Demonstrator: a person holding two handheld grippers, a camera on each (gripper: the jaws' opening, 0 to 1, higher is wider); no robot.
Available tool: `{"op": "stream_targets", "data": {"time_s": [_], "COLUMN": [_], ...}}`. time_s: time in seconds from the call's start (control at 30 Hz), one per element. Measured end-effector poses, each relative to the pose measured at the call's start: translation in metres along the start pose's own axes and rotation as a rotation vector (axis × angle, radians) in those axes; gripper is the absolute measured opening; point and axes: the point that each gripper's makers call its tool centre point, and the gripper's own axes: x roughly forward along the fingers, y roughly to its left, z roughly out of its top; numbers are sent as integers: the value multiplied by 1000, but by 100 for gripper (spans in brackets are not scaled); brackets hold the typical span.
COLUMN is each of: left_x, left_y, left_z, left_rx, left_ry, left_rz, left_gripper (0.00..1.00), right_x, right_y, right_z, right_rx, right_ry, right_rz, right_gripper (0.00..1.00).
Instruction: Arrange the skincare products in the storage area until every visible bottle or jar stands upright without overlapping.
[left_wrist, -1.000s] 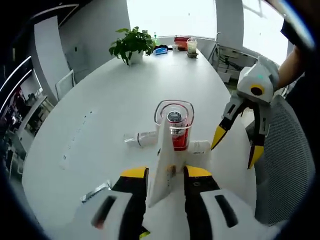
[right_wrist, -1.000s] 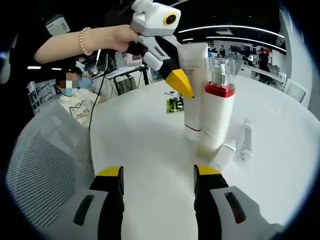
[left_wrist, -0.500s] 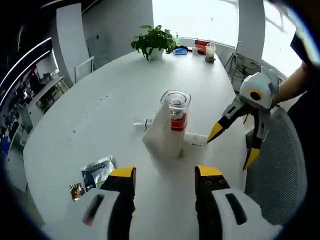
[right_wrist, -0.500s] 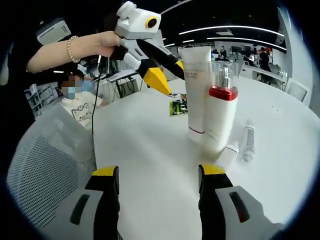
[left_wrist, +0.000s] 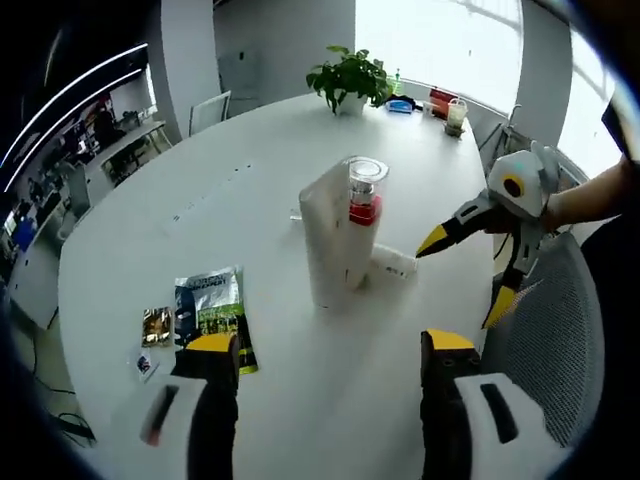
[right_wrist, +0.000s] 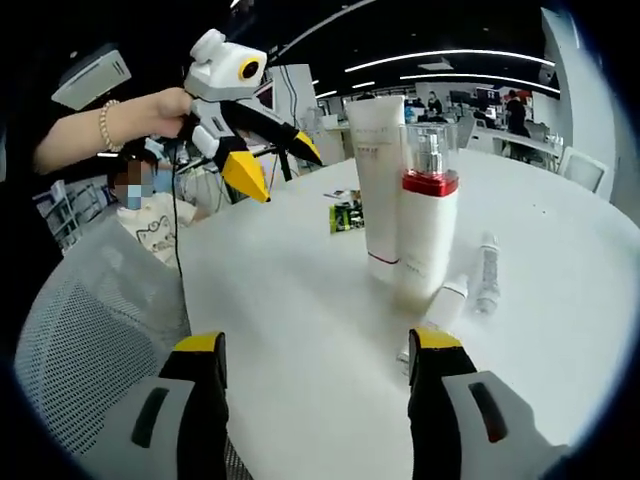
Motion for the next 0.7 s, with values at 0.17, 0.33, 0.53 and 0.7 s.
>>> {"op": "stream_targets", "data": {"time_s": [0.17,0.33,0.53,0.7], "left_x": [-6,-15,-27,-37], "left_y": [-4,-11,-20,-31], "left_z": [-7,-17,-40,-59], "left_rx": [-53,-108,-198,-239], "left_ry": [-27,-59,-110,-115], "left_rz": [16,14,18,38], "left_gripper": [79,83,87,96], "right_x": [-4,-12,-22,-27], "right_y": [2,-1,-1,-5], "right_z": [0,0,1,-2], "right_rx": [2,20,32,53], "right_ry": [-1,3,18,31], "right_rz": [-16,-57,-99,-130], "right_gripper": [78,82,87,89]}}
